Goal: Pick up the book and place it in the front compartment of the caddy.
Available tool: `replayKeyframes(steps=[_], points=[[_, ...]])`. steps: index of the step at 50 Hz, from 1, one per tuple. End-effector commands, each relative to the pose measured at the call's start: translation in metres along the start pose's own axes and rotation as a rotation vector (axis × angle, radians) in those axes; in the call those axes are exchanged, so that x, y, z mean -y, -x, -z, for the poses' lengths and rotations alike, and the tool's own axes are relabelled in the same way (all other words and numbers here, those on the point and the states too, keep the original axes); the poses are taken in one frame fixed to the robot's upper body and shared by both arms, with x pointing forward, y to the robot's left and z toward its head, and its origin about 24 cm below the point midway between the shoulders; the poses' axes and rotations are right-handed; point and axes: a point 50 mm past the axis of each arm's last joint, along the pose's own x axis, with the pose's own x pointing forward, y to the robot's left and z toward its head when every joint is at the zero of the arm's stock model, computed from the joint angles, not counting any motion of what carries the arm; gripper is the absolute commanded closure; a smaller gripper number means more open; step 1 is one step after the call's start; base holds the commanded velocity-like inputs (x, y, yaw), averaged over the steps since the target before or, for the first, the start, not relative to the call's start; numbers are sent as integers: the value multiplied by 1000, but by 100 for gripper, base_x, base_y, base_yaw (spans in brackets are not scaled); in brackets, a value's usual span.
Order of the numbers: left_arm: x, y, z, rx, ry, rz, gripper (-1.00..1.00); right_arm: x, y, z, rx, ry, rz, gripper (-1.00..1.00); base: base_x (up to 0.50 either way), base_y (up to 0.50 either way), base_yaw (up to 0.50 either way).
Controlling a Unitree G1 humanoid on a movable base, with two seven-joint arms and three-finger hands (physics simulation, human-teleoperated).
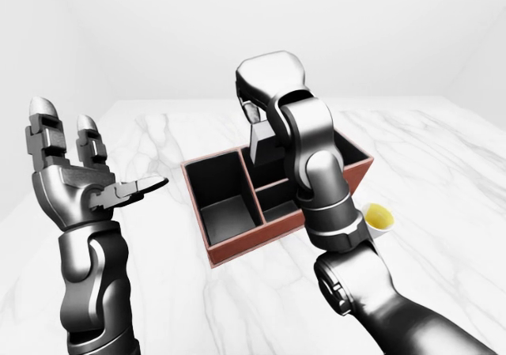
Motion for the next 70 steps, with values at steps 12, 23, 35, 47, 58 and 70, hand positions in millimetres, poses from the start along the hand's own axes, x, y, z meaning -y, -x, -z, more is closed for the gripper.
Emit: replayKeyframes(steps=[12,23,35,47,58,70], points=[[0,1,20,-78,-24,-20,-100,-5,-11,-4,15,32,-58,100,0,0,0],[0,0,22,-85,-25,-21,-100,-13,-14,-3,23,22,-91,100,0,0,0],[0,0,22,-84,-25,-21,-100,-17,-17,1,16,25,-115,100,0,0,0],[1,1,22,-86,-27,-18,-100,-23,-21,2,23,14,-155,100,0,0,0],[1,1,20,-77,-25,-17,-100,-34,-23,-1,48,-12,-202,100,0,0,0],[1,2,22,-86,-28,-15,-100,-44,-26,2,44,-18,-246,100,0,0,0]])
